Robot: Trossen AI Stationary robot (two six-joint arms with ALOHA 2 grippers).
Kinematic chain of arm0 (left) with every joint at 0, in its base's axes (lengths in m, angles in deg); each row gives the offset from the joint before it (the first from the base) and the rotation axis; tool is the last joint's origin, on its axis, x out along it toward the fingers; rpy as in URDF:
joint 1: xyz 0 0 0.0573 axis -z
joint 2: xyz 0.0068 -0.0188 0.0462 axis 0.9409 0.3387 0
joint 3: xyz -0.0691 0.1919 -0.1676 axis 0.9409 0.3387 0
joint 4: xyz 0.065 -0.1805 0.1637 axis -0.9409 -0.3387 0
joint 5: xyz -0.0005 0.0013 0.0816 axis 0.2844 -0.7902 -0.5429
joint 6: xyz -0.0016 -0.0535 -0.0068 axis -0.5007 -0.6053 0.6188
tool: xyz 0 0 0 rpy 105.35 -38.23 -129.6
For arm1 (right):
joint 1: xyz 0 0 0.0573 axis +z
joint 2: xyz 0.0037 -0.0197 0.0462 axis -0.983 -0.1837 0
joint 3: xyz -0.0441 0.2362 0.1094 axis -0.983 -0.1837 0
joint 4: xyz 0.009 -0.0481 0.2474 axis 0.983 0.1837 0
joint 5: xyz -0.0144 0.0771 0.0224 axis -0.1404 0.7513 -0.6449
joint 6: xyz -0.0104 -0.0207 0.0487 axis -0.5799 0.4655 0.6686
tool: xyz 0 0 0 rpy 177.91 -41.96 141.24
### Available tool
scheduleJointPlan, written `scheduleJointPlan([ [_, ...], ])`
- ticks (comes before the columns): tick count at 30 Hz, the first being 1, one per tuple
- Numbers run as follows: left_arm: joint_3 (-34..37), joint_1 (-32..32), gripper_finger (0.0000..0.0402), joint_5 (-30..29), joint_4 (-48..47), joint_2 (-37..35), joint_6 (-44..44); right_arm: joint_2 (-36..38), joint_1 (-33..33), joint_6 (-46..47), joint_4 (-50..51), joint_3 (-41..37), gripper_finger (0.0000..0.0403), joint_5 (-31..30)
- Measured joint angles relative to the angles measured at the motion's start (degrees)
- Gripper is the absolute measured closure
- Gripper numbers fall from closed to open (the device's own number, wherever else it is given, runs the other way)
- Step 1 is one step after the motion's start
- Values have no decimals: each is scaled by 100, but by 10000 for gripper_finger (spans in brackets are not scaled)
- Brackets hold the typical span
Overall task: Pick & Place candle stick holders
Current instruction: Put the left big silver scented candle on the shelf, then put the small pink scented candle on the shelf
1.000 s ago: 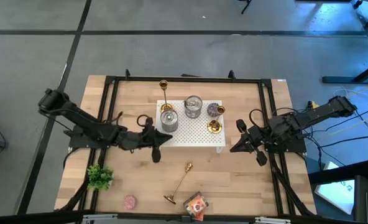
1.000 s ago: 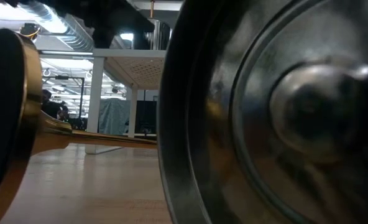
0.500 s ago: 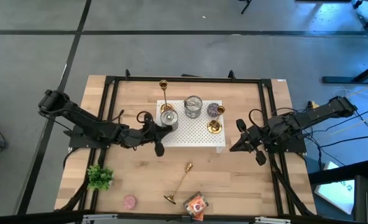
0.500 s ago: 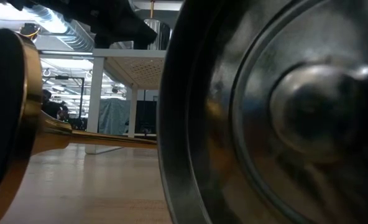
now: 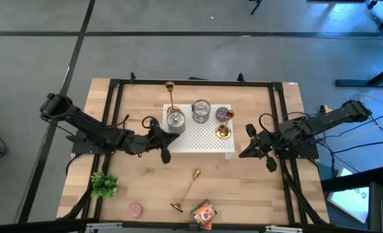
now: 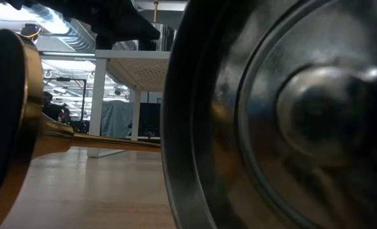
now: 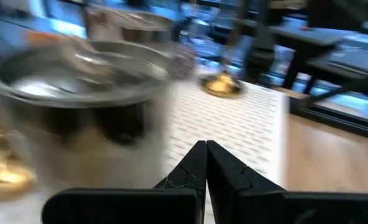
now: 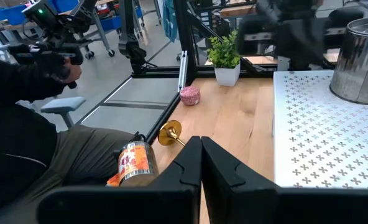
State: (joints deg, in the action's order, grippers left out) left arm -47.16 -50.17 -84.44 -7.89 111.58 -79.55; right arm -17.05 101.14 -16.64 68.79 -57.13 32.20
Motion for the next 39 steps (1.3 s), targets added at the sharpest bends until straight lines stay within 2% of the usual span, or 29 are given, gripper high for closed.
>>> scheduleJointPlan([
  [3, 0, 152, 400, 548, 0, 0, -319, 0, -1, 0, 6, 0, 398, 0],
  [8, 0, 503, 400, 2074, -8, 0, -1363, 0, 1, 0, 45, 0, 398, 0],
  [10, 0, 743, 400, 2390, -45, 0, -1809, 0, 0, 0, 44, 0, 398, 0],
  [14, -153, 1366, 400, 2101, -263, 0, -2229, 0, -1, 0, 44, 0, 398, 0],
  [18, -572, 1933, 400, 1543, -1167, 19, -2624, 0, 1, 0, 44, 0, 398, -2],
  [22, -1081, 2288, 400, 1345, -1967, 251, -3138, 0, 1, 0, 42, 0, 398, -2],
  [28, -2172, 2413, 400, 2153, -3384, 1367, -4150, 0, 1, 26, 42, 0, 398, -4],
  [33, -3421, 2376, 400, 3441, -5080, 2604, -4779, 0, 0, 42, 42, 0, 398, -4],
  [39, -4666, 2410, 400, 3719, -6711, 3264, -4861, 0, -1, 42, 41, 0, 398, -4],
])
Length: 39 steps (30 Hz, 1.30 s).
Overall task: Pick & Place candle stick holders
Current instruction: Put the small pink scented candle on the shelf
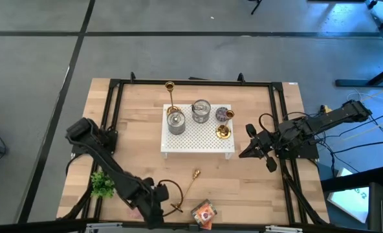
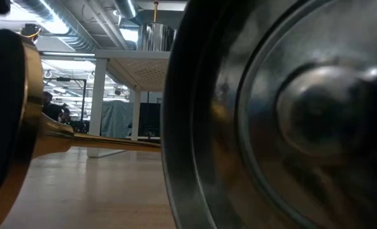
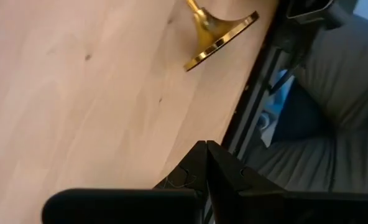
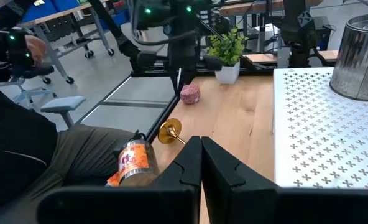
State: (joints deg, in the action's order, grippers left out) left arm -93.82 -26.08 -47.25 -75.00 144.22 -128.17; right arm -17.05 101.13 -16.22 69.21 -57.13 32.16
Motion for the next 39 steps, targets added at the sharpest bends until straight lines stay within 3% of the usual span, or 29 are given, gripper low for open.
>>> scheduleJointPlan([
  [4, -327, 73, 400, 248, -494, 38, -428, 1, 1, 0, -2, 0, 398, 2],
  [23, -318, 423, 394, 1303, -1056, 14, -2081, 0, 2, 2, -2, 0, 398, 2],
  [28, -315, 421, 356, 1338, -1315, 16, -2486, 0, 1, 2, -1, 0, 398, 2],
  [39, -313, 565, 216, 1480, -1253, 279, -3020, 1, 1, 2, 0, 0, 398, 2],
])
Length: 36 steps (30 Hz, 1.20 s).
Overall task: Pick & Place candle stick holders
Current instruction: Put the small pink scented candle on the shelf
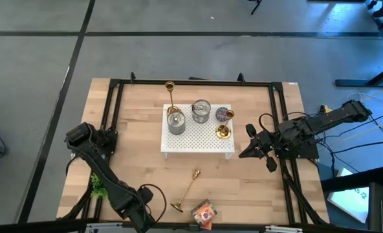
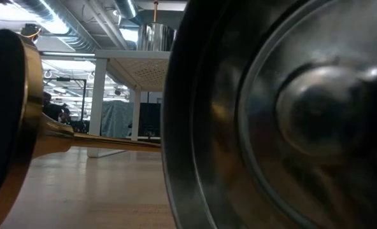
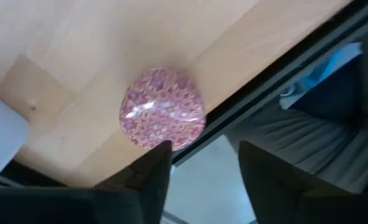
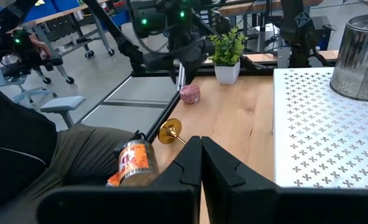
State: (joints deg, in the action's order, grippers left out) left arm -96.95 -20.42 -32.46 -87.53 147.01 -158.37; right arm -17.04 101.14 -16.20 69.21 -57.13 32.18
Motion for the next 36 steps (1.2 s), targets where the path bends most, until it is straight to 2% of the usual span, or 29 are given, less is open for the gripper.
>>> scheduleJointPlan([
  [7, 2, 5, 145, 483, -62, 331, 159, 1, 0, 0, -1, 0, 398, -2],
  [15, 2, -7, 102, 144, -413, 387, 390, -1, -1, 0, -2, 0, 398, -2],
  [25, 16, 43, 74, 91, -365, 387, 212, 0, 0, 0, 2, 0, 398, 48],
  [31, 391, 85, 72, 170, 326, 382, 148, 1, 0, 0, 2, 0, 398, 48],
  [36, 569, 85, 72, 112, 411, 391, 197, 1, -1, 0, 2, 0, 398, 50],
])
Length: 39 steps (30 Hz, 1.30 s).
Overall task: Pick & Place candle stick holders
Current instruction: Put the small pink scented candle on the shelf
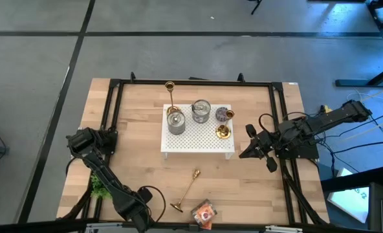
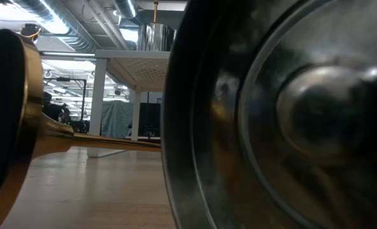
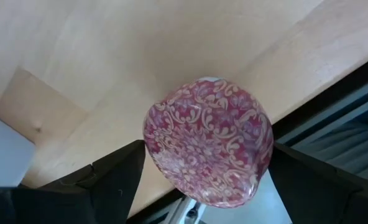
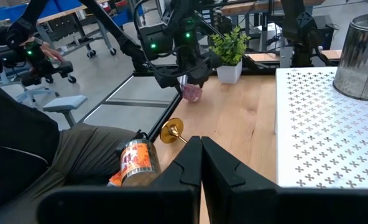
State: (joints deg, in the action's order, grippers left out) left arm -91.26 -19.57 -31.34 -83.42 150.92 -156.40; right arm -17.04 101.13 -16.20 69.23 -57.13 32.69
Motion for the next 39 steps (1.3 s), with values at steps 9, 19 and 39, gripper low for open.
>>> scheduleJointPlan([
  [9, 43, 0, 72, -111, 52, -2, 67, 1, 0, 0, 0, 0, 398, 0],
  [19, 43, -11, 72, -280, 113, -2, 125, 0, 2, 0, 0, 0, 398, 2],
  [39, 52, -203, 72, -553, 99, 225, 512, 1, 1, 0, 0, 0, 398, 2],
])
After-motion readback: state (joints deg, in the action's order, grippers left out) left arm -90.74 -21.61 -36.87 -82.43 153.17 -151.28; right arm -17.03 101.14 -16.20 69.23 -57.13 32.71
